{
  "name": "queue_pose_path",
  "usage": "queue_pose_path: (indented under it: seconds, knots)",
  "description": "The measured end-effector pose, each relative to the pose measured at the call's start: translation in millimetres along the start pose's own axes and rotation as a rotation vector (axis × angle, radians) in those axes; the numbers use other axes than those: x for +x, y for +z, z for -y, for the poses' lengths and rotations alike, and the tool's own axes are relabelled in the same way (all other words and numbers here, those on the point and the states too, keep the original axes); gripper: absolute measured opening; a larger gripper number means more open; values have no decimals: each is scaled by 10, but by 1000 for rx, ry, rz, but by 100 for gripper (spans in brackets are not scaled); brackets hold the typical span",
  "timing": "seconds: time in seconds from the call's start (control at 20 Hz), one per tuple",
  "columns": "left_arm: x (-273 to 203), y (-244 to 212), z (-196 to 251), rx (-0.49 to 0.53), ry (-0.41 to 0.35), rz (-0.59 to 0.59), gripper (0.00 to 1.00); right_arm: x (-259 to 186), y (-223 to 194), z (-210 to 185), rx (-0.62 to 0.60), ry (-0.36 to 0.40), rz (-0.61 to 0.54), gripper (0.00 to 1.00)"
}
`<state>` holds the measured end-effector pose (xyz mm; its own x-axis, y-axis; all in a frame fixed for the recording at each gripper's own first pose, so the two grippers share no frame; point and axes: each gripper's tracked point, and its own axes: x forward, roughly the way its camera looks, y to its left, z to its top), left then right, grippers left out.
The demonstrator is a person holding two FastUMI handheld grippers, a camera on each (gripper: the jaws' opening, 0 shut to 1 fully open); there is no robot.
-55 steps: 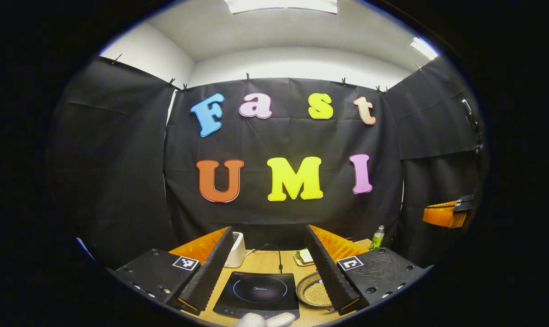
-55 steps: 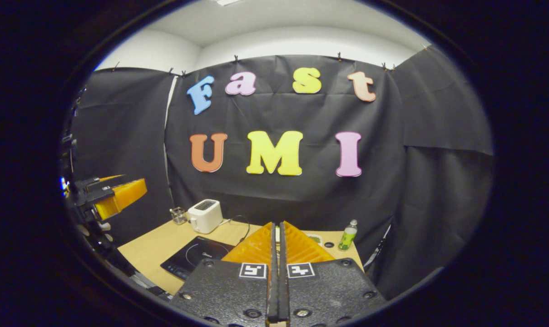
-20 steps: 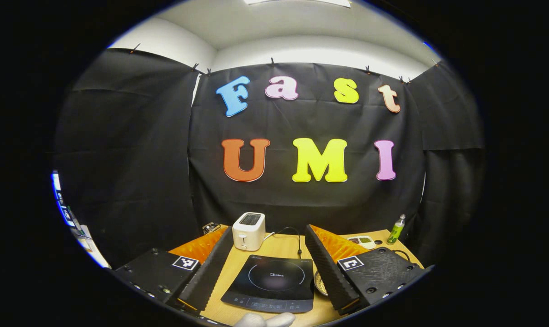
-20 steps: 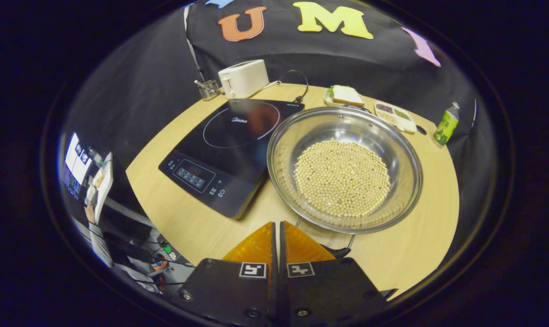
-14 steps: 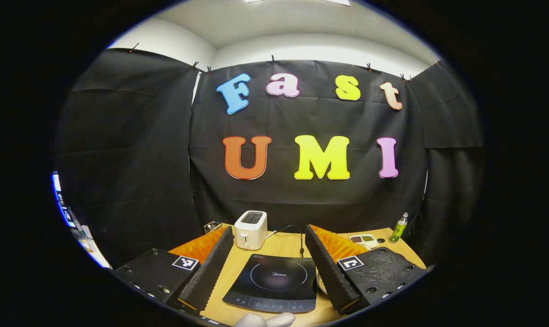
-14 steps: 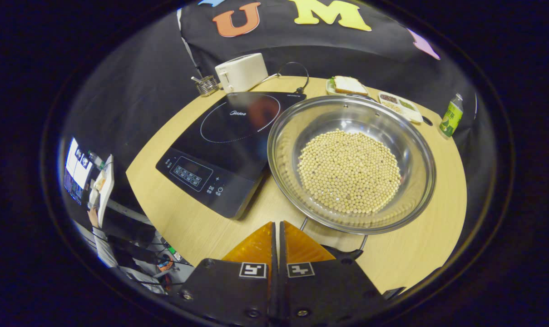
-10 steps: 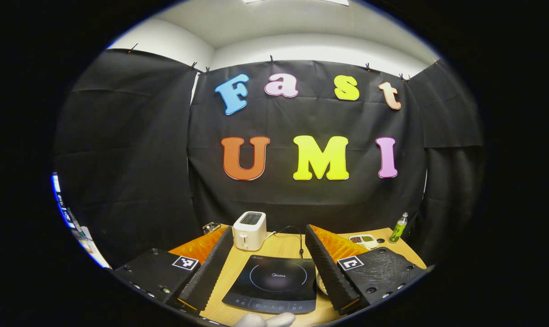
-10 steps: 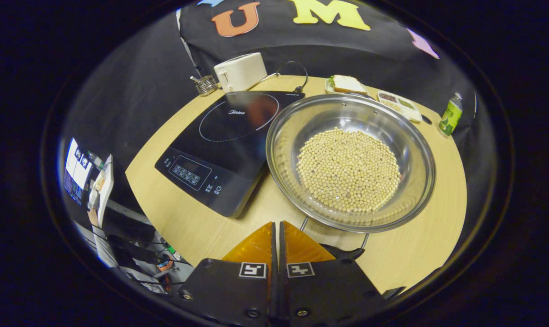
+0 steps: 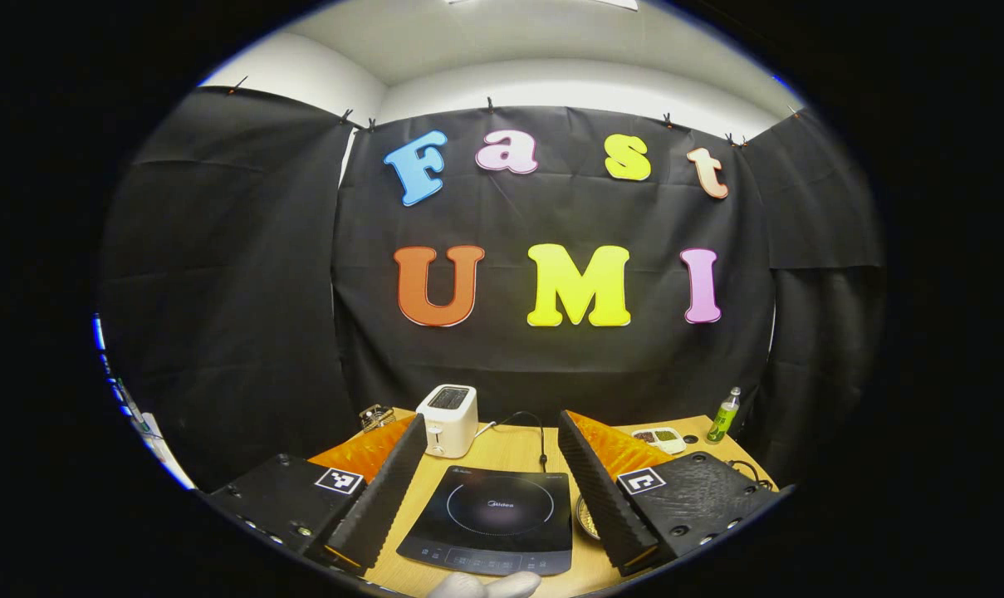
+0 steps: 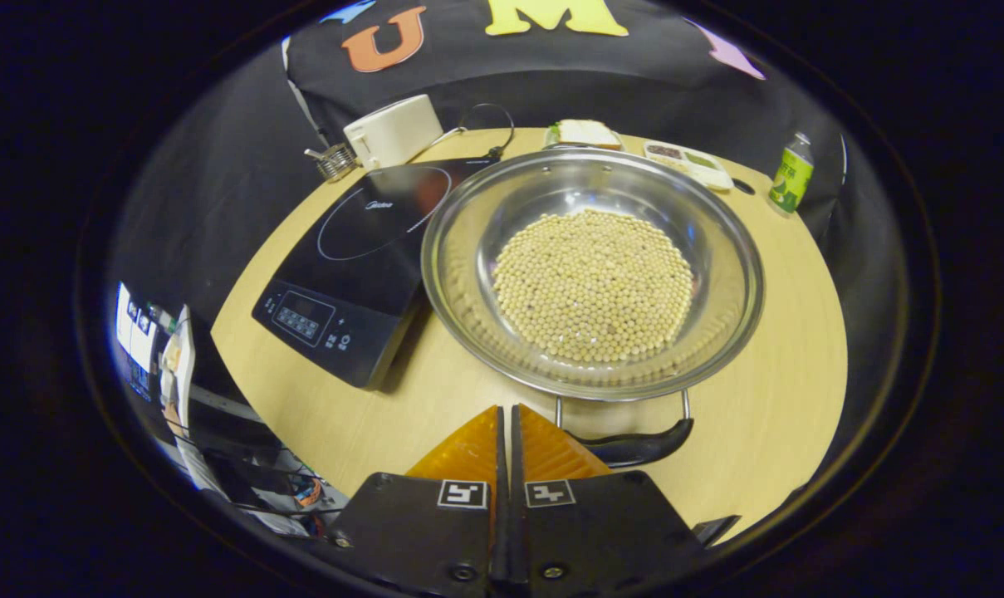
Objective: First push the handle of the pot to place it horizontally, then grasp the pot with both hands and set it on the induction cooktop.
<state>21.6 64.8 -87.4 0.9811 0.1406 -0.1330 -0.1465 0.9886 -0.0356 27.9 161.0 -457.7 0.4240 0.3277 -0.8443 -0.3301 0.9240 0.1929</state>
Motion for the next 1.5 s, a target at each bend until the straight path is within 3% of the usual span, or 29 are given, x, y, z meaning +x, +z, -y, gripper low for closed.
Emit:
queue_pose_path:
  seconds: [0.65,1.0,1.5]
  knots:
    - [162,-5,151,-7,-15,3,95,-68,33,694,9,-107,-5,0]
    - [245,-12,247,-10,-9,4,95,-83,51,1060,30,-137,-13,4]
    - [347,-72,400,-11,29,-9,95,-118,202,1603,3,-170,-26,0]
